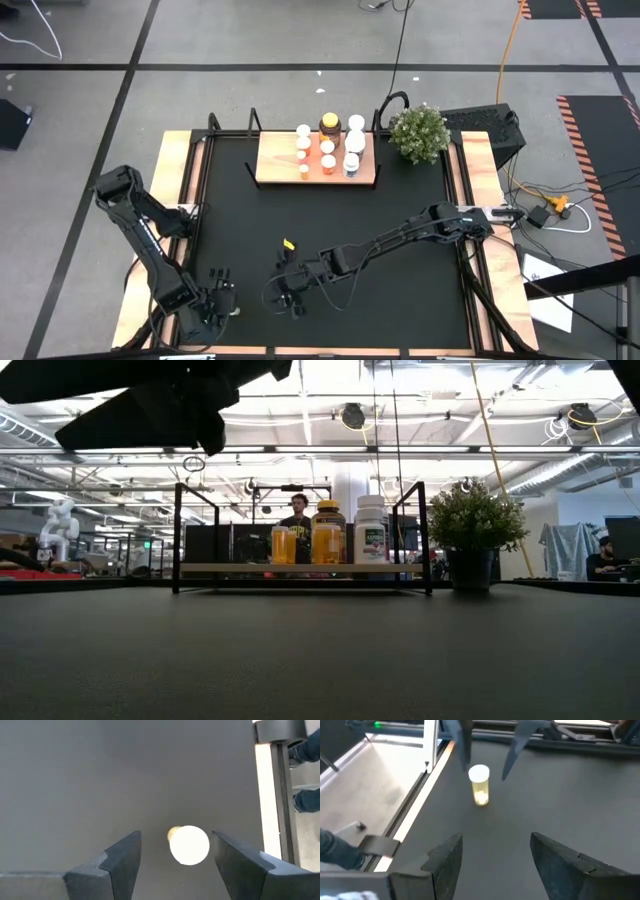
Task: Pick and place medicine bottles onto shelf by color
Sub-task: Put the light yellow pill bottle on the shelf
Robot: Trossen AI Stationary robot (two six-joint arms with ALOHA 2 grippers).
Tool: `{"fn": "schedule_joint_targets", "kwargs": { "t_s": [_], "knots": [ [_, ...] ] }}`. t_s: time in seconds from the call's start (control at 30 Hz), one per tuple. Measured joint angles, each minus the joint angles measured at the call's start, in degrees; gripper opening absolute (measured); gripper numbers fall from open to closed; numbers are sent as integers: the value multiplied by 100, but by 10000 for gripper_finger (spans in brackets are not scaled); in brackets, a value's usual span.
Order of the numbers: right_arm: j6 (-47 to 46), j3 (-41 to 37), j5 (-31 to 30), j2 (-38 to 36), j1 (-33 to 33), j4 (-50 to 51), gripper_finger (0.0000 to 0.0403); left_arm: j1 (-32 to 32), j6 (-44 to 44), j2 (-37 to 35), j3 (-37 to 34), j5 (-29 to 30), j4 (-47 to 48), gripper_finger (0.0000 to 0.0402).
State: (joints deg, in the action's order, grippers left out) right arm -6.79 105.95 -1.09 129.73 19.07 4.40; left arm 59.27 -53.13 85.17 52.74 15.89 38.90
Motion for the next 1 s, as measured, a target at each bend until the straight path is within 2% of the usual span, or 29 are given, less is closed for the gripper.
{"fn": "schedule_joint_targets", "kwargs": {
  "t_s": [0.27, 0.43, 0.63, 0.77, 1.0],
  "knots": [
    [40, 0, -38, 0, 32, 63, 228, -4, 373, 4, -10, -281, -6, 241],
    [42, 0, -320, 0, -33, 48, 228, -4, 660, 4, -10, -276, 2, 236],
    [-71, 0, -373, 0, -142, 33, 228, -20, 804, 2, -128, -255, -10, 179],
    [-148, 0, -366, 0, -194, 31, 228, -15, 916, 2, -289, -274, -371, 144],
    [-264, 0, -360, 0, -225, 48, 228, -42, 959, -4, -371, -235, -520, 129]
  ]
}}
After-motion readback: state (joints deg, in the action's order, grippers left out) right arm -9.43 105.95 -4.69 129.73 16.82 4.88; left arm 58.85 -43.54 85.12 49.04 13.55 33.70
